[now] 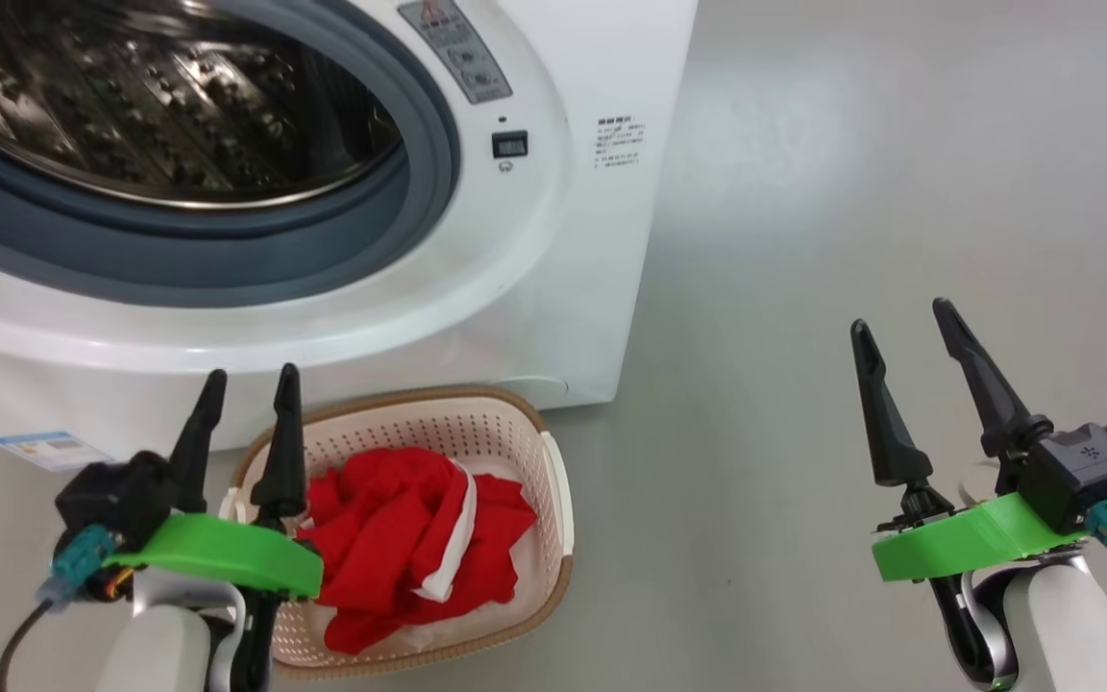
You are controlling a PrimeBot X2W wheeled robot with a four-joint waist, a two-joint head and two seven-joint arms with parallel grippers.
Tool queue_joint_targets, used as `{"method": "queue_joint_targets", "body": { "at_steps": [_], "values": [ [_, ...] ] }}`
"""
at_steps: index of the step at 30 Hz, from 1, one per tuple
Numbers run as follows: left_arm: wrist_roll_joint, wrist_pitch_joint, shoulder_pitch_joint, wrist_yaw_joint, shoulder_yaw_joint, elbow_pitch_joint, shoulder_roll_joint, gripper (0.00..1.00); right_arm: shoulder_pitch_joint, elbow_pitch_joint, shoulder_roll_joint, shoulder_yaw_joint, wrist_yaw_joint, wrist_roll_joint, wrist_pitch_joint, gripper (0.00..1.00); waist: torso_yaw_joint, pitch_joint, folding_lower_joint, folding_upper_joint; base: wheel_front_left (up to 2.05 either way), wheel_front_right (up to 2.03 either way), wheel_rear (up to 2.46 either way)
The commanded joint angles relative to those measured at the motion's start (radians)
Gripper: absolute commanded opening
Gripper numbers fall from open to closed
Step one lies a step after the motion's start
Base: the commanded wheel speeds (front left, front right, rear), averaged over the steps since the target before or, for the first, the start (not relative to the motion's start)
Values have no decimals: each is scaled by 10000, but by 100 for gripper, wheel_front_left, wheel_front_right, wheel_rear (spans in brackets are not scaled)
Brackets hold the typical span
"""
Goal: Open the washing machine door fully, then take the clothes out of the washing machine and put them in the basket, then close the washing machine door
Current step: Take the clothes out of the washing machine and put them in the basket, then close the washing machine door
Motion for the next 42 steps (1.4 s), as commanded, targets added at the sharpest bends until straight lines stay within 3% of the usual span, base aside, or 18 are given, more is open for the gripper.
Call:
{"method": "queue_joint_targets", "body": {
  "at_steps": [1, 14, 24, 42],
  "values": [
    [220, -119, 294, 53, 407, -533, 157, 100, 61, -185, 24, 154, 35, -1, -63, 100, 83, -433, 0, 0, 0, 0, 0],
    [560, -120, 2174, 12, 828, -2522, -75, 100, 740, 108, 41, 330, 35, 145, -63, 100, 159, -1707, 0, 0, 0, 0, 0],
    [926, -117, 3092, 31, 793, -2897, 104, 100, 1322, -188, -228, 627, 35, 348, -63, 100, 263, -2343, 0, 0, 0, 0, 0],
    [792, 140, 3719, 182, 794, -3384, 318, 100, 1663, -620, -372, 495, 35, 342, -63, 100, 516, -2550, 0, 0, 0, 0, 0]
  ]
}}
